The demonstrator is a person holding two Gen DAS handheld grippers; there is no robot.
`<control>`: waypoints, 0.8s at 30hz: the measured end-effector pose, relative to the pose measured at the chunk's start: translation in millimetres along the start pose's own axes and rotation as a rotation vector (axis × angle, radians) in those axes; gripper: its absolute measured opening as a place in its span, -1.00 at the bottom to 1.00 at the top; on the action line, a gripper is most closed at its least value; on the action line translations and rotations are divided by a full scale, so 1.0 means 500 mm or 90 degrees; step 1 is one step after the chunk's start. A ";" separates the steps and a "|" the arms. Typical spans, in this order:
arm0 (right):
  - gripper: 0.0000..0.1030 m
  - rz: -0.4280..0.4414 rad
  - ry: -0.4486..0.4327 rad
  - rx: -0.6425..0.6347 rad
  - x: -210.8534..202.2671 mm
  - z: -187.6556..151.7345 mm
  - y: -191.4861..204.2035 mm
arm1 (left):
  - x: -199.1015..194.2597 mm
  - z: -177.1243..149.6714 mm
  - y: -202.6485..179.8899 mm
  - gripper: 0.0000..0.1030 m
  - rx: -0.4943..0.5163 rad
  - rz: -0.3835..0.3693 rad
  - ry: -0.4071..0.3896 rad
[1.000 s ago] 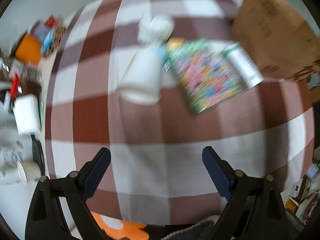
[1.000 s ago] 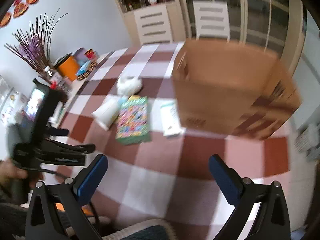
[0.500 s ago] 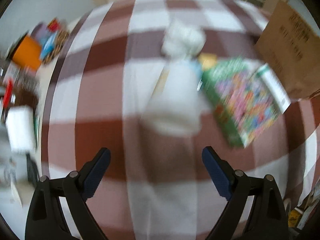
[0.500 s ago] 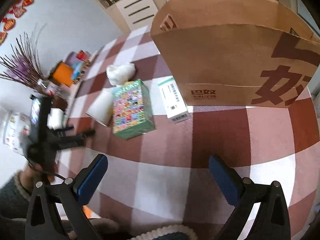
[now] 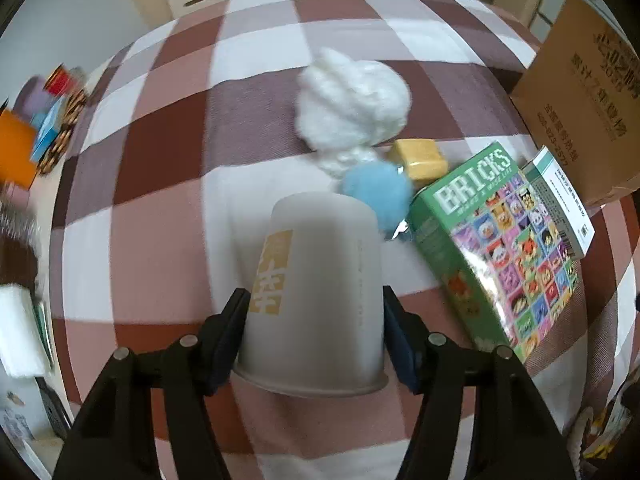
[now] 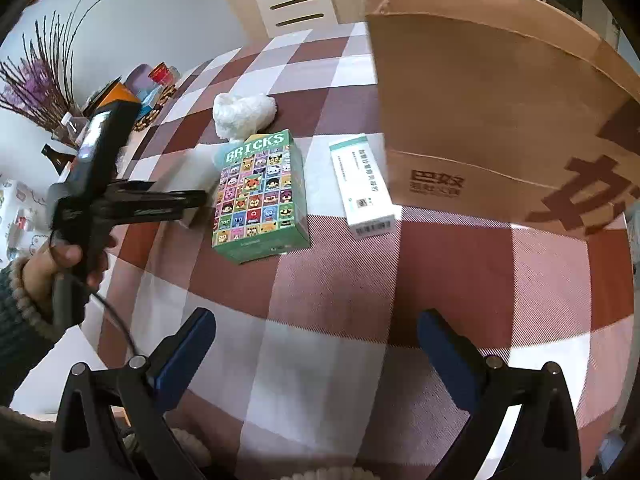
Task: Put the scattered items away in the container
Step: 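Grasp the white paper cup with the left tool while the right tool grasps the green BRICKS box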
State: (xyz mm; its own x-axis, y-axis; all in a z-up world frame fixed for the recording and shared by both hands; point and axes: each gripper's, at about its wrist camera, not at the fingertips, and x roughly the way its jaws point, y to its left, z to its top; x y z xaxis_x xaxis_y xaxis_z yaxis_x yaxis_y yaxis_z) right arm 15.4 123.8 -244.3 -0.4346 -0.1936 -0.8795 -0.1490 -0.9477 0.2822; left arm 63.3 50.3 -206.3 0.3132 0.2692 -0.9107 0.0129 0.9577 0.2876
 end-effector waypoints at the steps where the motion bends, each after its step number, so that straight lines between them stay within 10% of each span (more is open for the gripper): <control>1: 1.00 -0.008 -0.004 -0.014 0.011 0.005 0.008 | -0.003 -0.010 0.008 0.24 -0.010 -0.001 0.001; 16: 1.00 -0.125 -0.027 -0.231 0.203 0.080 0.179 | 0.001 -0.136 0.087 0.48 -0.123 0.004 0.067; 24: 0.69 -0.039 0.013 -0.202 0.199 0.051 0.164 | -0.016 -0.163 0.090 0.20 -0.142 -0.048 0.023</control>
State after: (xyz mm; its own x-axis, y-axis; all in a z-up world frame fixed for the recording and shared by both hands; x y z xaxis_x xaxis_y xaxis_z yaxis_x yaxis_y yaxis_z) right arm -62.7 33.1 -298.8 -0.4144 -0.1363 -0.8998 0.1113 -0.9889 0.0985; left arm -15.9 99.3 -210.1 0.2856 0.1963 -0.9380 -0.1766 0.9728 0.1498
